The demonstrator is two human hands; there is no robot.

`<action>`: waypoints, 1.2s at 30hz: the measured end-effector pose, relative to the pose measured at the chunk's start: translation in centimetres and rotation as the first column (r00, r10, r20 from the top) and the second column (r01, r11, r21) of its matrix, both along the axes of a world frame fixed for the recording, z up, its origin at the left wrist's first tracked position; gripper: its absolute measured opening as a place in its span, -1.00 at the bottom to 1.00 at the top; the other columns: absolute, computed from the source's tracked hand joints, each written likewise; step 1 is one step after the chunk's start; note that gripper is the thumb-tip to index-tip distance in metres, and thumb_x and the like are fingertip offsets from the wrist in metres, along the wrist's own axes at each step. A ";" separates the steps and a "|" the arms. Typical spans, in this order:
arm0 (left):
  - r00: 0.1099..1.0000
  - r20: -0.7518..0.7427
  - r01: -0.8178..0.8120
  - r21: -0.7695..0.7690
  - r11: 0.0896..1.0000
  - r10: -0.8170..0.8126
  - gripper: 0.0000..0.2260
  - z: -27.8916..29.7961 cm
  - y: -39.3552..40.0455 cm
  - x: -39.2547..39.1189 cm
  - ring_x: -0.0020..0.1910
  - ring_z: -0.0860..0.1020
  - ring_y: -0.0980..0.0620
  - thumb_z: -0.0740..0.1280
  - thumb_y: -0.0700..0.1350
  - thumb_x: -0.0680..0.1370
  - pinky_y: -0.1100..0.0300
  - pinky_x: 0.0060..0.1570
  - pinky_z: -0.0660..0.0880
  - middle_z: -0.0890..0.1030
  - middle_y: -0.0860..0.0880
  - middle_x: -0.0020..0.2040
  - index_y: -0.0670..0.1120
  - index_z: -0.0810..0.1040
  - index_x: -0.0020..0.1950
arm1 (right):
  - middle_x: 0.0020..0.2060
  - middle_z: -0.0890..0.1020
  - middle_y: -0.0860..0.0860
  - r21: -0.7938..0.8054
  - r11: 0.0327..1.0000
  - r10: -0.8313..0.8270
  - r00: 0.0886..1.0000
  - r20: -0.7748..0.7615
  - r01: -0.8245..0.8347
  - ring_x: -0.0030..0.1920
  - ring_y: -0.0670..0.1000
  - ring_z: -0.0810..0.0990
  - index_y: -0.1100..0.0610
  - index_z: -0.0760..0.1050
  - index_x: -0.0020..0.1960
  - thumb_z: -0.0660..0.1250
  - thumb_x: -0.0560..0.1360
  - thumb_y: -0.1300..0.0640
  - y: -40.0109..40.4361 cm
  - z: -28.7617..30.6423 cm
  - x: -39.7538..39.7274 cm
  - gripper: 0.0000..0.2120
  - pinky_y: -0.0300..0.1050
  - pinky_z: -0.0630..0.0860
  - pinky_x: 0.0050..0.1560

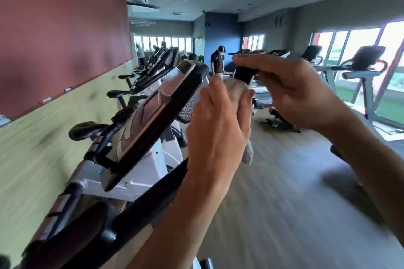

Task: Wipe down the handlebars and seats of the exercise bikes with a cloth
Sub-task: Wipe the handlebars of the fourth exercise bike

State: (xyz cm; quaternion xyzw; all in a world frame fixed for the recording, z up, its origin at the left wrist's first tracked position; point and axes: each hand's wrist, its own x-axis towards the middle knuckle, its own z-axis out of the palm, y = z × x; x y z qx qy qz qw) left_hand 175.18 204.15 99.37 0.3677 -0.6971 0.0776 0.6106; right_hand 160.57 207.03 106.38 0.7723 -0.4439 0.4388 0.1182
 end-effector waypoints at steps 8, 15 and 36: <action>0.998 0.055 -0.023 -0.003 1.000 0.023 -0.45 0.5 0.1 0.3 -0.13 0.67 -0.11 0.21 0.17 0.70 0.07 -0.38 0.61 0.59 -0.19 0.10 -0.30 0.41 0.42 | 0.24 0.64 0.25 0.133 0.988 -0.086 0.996 0.019 0.083 0.28 0.25 0.60 0.11 0.46 0.49 0.13 0.52 0.43 0.6 0.3 0.2 -0.41 0.28 0.51 0.32; 0.994 0.077 -0.073 -0.033 0.997 0.075 -0.42 -0.2 -0.3 0.4 -0.21 0.67 -0.12 0.20 0.24 0.68 0.09 -0.44 0.53 0.62 -0.16 0.01 -0.27 0.45 0.39 | 0.08 0.70 0.15 0.146 0.971 -0.187 0.982 -0.022 0.188 0.12 0.12 0.67 0.16 0.49 0.45 0.13 0.46 0.45 1.6 1.4 1.6 -0.40 0.02 0.57 0.21; 0.991 0.130 -0.023 0.050 0.998 0.016 -0.48 -1.5 0.2 1.7 -0.26 0.67 -0.13 0.12 0.30 0.67 0.10 -0.45 0.44 0.62 -0.11 -0.07 -0.17 0.43 0.24 | 0.56 0.33 -0.02 0.229 0.916 -0.251 0.915 -0.317 0.330 0.51 -0.13 0.27 0.13 0.25 0.60 0.15 0.42 0.57 3.1 2.4 1.9 -0.21 -0.64 0.10 0.31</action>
